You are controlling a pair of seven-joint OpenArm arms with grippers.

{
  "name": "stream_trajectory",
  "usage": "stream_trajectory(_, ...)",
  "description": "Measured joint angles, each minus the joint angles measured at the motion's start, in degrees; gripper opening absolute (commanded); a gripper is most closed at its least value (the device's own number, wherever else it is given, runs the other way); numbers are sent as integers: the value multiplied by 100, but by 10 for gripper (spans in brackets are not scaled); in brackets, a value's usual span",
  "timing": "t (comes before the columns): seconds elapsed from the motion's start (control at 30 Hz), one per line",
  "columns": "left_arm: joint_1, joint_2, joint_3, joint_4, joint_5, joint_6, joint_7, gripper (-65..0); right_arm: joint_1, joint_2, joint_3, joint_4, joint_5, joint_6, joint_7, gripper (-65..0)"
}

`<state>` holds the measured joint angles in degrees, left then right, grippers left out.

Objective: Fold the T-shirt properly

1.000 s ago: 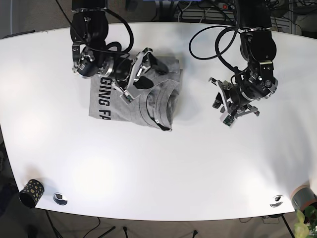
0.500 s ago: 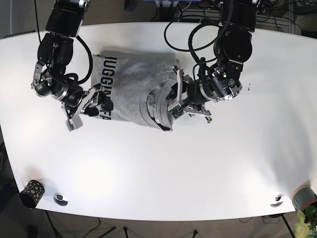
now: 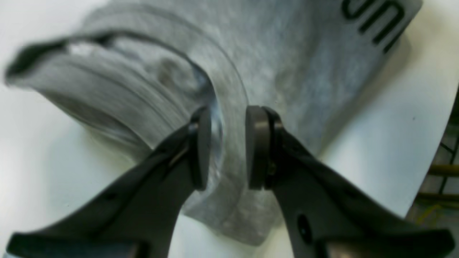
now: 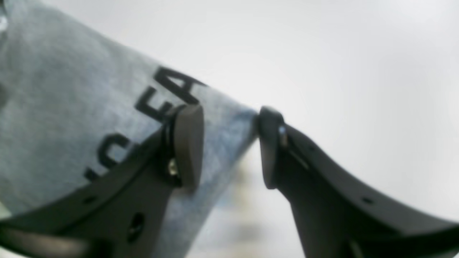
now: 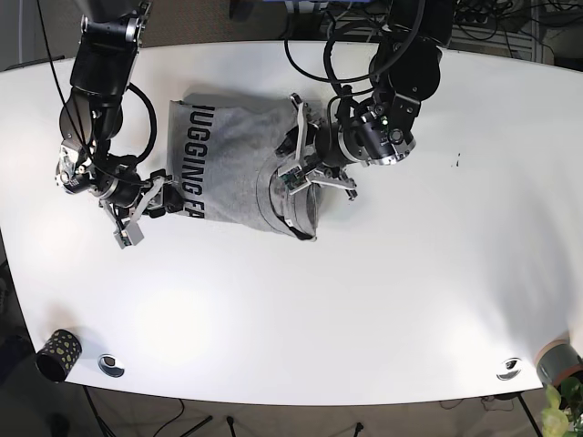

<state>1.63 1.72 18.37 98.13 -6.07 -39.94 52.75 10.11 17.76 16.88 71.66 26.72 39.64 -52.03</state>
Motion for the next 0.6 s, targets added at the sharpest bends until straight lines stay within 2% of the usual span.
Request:
stream_trajectory(0.17,22,-275,7,-522,-42,-2,-48,-504,-127,-2,0,-4,-149,-2,284,-417)
stream_trajectory(0.43,-304,-643,13,-1019,-136,-22,-745,-504,-313,-2,-2,-7,-203,0,304,-417)
stream_trajectory(0.6,-789,-789,13,-1335,-103,-55,-713,-504,-459,-15,-2,33,-127,2,387,-417)
